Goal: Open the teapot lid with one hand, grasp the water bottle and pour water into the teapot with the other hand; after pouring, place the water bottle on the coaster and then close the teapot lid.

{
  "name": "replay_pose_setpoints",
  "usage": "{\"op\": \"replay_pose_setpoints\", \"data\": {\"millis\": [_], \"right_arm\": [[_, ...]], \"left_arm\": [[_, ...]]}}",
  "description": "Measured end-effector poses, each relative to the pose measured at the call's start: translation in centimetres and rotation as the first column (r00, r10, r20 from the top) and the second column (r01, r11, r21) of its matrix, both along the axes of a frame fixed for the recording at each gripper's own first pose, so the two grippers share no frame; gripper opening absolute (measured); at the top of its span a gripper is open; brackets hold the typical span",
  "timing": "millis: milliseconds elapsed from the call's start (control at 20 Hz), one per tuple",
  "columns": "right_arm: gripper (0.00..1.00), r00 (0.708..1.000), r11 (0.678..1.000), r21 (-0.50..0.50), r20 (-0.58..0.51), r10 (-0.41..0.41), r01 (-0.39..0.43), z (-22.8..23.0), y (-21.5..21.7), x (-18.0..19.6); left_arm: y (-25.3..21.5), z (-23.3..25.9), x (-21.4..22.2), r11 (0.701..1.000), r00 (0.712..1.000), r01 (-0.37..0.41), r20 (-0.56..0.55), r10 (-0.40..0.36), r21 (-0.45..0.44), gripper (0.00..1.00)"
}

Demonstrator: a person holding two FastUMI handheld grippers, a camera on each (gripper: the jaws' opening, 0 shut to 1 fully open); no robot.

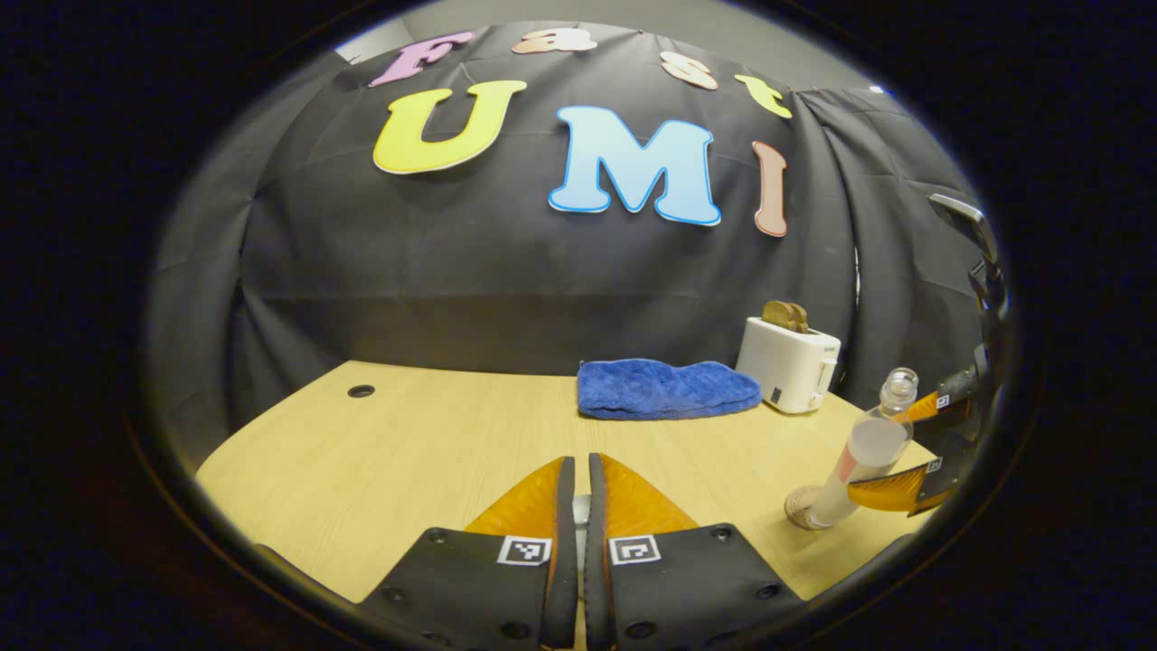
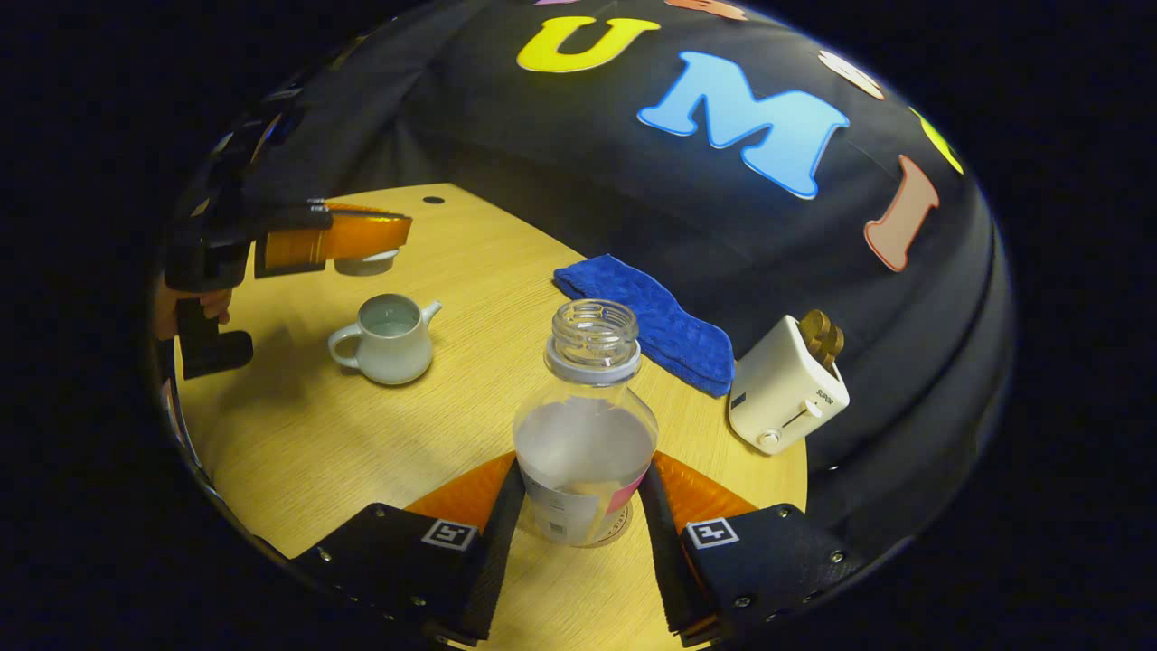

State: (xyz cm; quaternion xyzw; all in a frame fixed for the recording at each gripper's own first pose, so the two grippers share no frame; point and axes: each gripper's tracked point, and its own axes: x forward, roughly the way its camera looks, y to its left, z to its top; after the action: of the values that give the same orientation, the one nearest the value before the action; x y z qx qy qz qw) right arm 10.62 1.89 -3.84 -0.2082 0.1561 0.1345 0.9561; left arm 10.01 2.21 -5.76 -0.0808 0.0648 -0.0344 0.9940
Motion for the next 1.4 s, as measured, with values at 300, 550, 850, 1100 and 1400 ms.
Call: {"op": "replay_pose_setpoints", "data": {"millis": [300,550,850,1100,1400], "right_arm": [[0.69,0.995,0.963,0.247,-0.031,-0.099,0.104,0.0,-1.9,1.3],[0.69,0.986,0.928,0.334,-0.027,-0.166,0.166,-0.2,-3.1,2.6],[0.70,0.986,0.925,0.341,-0.035,-0.165,0.167,-0.8,-3.4,3.1],[0.76,0.990,0.925,0.352,-0.045,-0.136,0.143,-0.8,-3.0,2.6],[0.98,0.989,0.916,0.375,-0.034,-0.142,0.144,0.4,-3.1,2.1]], "left_arm": [[-1.1,-0.3,0.4,1.000,1.000,0.013,-0.004,-0.013,0.018,0.10],[-1.5,-0.4,0.4,0.999,1.000,0.025,-0.013,-0.025,0.026,0.10],[-1.9,-1.1,0.7,0.999,0.999,0.034,-0.027,-0.033,0.035,0.10],[-2.1,-2.2,0.9,0.999,0.998,0.037,-0.048,-0.035,0.040,0.10],[-2.2,-2.9,1.0,0.997,0.998,0.045,-0.040,-0.042,0.068,0.10]]}}
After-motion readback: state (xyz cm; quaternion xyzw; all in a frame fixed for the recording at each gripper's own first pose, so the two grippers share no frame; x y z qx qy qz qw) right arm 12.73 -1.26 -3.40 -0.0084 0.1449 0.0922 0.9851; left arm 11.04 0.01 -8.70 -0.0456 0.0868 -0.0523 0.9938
